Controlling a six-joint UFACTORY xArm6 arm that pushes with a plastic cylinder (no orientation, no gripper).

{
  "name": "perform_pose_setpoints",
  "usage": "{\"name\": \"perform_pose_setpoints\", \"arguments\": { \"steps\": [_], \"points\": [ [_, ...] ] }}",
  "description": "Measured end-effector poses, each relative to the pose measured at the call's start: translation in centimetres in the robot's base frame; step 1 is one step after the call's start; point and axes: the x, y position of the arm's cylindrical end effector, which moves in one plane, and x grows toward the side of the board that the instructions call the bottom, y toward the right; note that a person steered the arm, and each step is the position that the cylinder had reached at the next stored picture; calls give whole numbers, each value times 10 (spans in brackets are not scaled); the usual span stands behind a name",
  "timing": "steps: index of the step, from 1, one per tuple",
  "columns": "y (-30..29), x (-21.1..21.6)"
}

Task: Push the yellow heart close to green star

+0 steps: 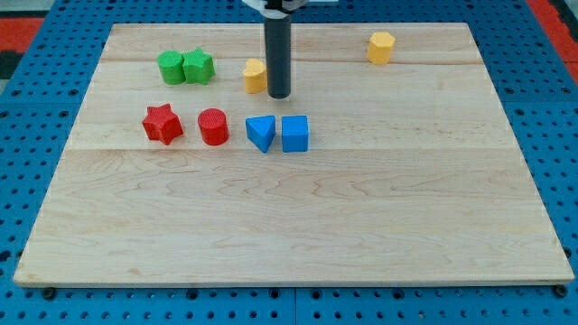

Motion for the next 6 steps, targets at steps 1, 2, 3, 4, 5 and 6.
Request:
{"name": "perform_pose_setpoints", "arguments": {
  "steps": [1,2,3,4,5,6],
  "points": [
    [-15,-11],
    [-37,-19],
    [-40,-21],
    [-37,-21],
    [48,-37],
    [139,-39]
  ]
}}
